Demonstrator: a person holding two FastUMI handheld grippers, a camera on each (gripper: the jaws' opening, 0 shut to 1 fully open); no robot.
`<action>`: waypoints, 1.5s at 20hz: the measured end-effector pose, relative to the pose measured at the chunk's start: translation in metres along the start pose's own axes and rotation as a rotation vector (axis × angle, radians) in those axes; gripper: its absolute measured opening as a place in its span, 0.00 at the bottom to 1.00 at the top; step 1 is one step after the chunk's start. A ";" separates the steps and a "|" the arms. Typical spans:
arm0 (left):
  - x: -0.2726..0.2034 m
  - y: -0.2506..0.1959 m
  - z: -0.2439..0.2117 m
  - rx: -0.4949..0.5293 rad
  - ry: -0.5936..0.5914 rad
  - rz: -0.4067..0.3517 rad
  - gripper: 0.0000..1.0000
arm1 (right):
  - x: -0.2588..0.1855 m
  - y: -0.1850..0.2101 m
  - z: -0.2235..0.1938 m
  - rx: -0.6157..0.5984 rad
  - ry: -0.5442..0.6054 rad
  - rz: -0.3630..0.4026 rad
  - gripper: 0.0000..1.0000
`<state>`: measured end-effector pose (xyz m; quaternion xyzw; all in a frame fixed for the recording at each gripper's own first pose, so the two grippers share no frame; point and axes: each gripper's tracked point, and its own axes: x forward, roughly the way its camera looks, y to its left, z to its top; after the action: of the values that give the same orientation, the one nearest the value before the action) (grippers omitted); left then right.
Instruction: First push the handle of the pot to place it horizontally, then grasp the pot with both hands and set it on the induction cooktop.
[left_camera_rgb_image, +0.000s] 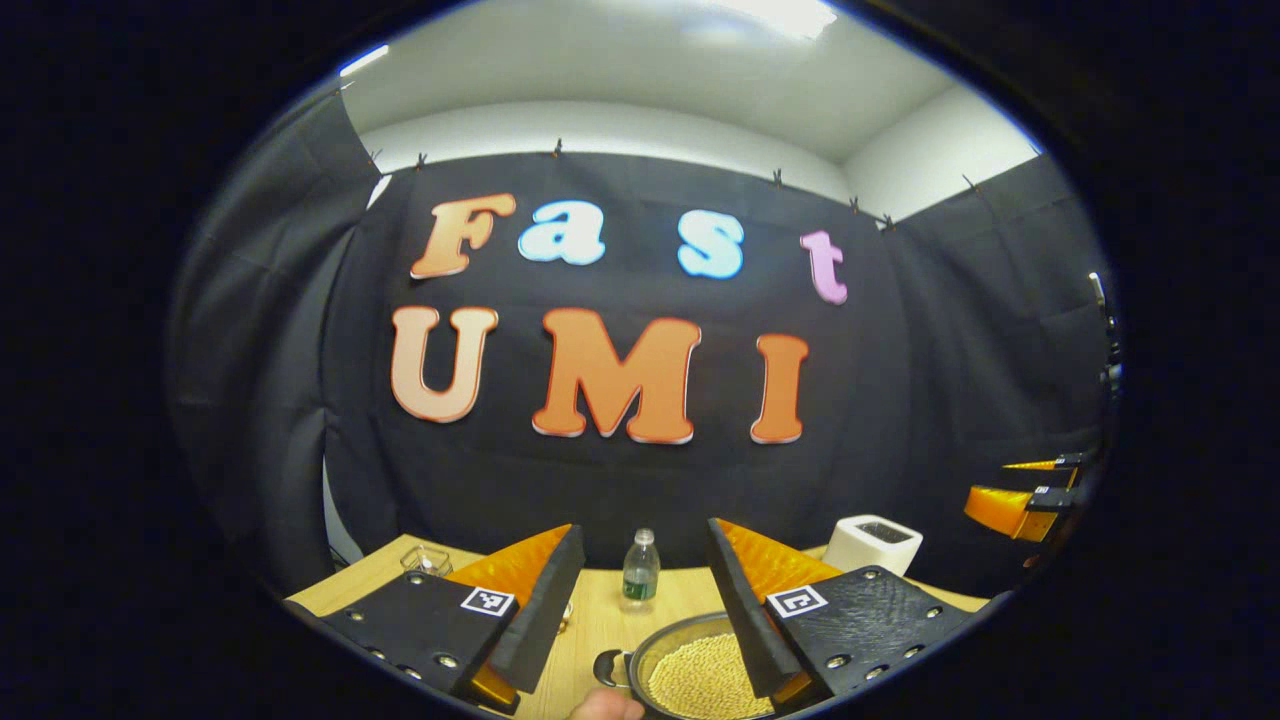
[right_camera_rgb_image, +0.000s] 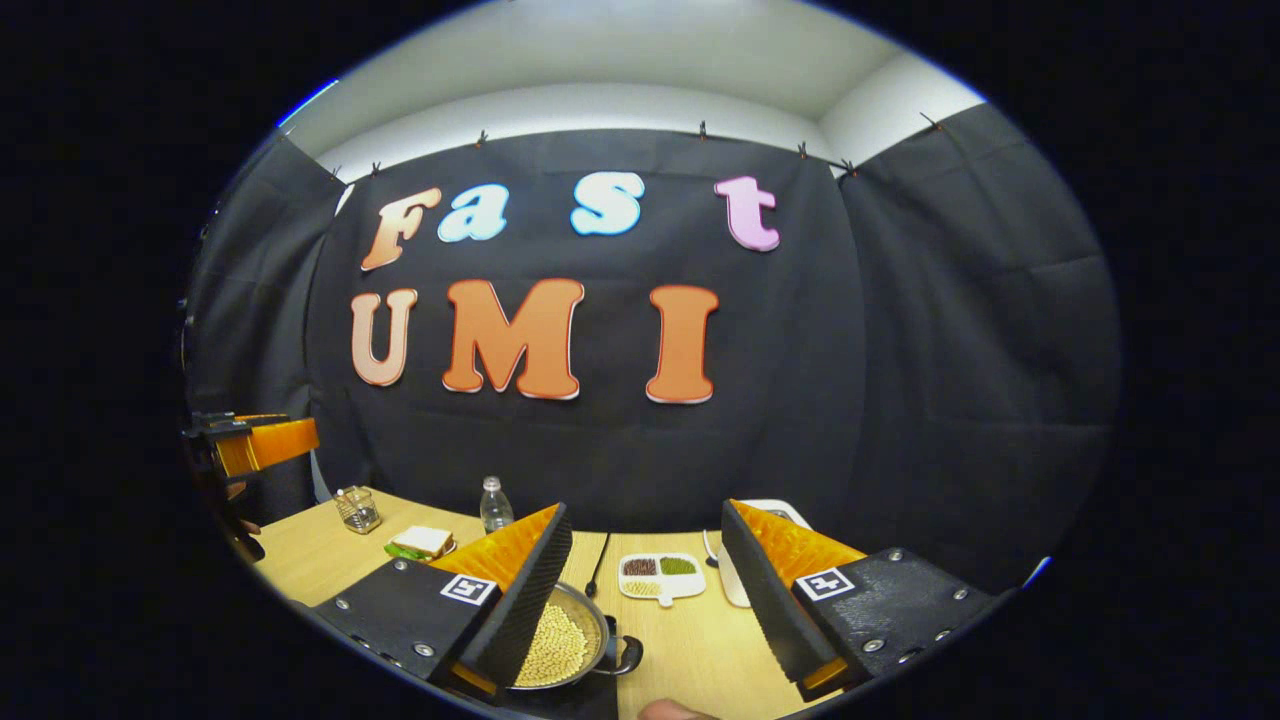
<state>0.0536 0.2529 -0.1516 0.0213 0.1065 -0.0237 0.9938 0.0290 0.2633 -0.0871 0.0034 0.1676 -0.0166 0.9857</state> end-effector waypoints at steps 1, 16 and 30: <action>-0.008 -0.002 0.020 0.006 -0.036 -0.002 0.77 | -0.009 -0.001 0.018 0.005 -0.029 0.010 0.93; -0.093 0.014 0.188 0.104 -0.225 0.150 0.88 | -0.085 -0.013 0.156 -0.032 -0.270 0.082 0.97; -0.121 0.057 0.198 0.066 -0.182 0.223 0.87 | -0.095 0.003 0.179 -0.033 -0.340 0.135 0.95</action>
<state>-0.0197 0.3053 0.0698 0.0634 0.0123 0.0814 0.9946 -0.0011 0.2673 0.1128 -0.0045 -0.0019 0.0520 0.9986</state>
